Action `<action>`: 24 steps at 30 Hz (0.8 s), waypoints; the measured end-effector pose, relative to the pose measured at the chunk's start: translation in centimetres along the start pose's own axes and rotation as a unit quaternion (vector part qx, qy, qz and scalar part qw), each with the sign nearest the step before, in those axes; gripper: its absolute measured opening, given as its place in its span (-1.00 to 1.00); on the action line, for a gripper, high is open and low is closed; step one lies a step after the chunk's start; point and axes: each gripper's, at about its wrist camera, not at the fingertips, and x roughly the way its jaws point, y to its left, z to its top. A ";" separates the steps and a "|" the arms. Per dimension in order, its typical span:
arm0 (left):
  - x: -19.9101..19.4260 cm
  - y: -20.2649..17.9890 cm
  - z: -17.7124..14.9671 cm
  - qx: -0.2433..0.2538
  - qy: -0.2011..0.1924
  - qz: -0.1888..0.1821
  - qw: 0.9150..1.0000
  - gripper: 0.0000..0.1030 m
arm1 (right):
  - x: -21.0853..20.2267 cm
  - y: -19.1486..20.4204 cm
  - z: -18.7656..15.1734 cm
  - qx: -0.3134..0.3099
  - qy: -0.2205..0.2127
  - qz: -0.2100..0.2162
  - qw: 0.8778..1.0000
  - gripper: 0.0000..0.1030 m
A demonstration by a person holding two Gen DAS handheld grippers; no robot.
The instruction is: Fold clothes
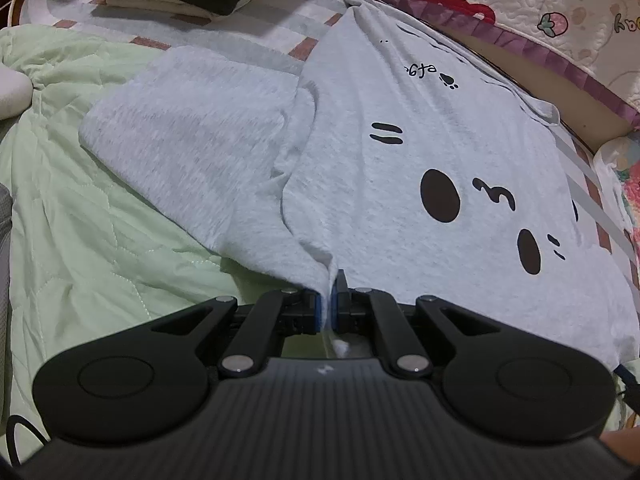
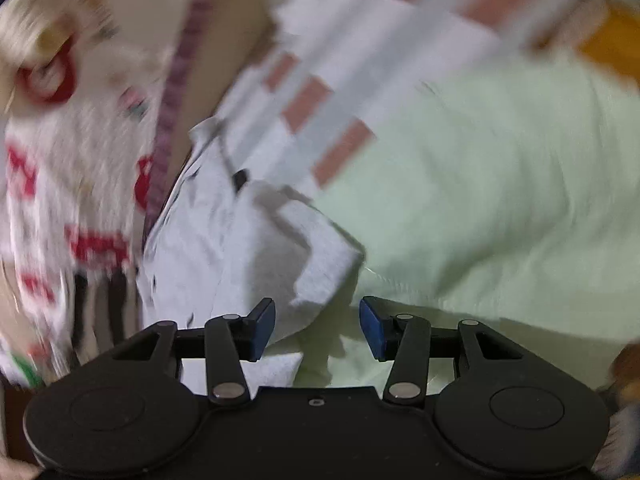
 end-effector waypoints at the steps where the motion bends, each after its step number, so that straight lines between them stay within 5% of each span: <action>1: 0.1 0.0 0.0 0.000 0.001 0.000 1.000 -0.91 | 0.5 -0.4 -0.3 0.019 -0.014 0.004 1.000 0.17; 5: 0.4 0.2 0.0 -0.008 0.003 -0.002 1.000 -0.91 | 1.6 -0.1 -1.4 0.045 -0.048 0.017 0.998 0.12; 6: 0.4 0.2 0.1 -0.007 0.003 -0.003 1.000 -0.91 | 1.6 0.7 -1.5 0.026 -0.040 0.023 0.999 -0.24; 7: 0.4 0.1 0.1 -0.006 0.002 -0.003 1.000 -0.91 | 1.7 1.6 -1.6 0.005 -0.031 0.030 0.999 -0.81; 10: 0.4 0.0 0.0 -0.005 0.001 -0.004 1.000 -0.91 | 0.7 4.5 -1.6 -0.095 -0.087 0.022 0.991 -0.89; 13: 0.4 0.2 0.0 -0.006 0.003 -0.004 1.000 -0.91 | -0.4 7.4 -1.5 -0.194 -0.145 0.013 0.970 -0.89; 18: 0.3 0.1 -0.1 -0.005 0.002 -0.005 1.000 -0.91 | -0.9 10.1 -2.5 -0.351 -0.218 -0.087 0.906 -0.90; 21: 0.6 0.0 -0.2 -0.001 0.008 -0.004 1.000 -0.92 | -0.6 8.1 -1.4 -0.324 -0.192 -0.136 0.916 -0.90; 24: 0.6 0.1 -0.1 -0.004 0.009 -0.004 1.000 -0.90 | 0.1 5.3 0.6 -0.247 -0.127 -0.114 0.954 -0.84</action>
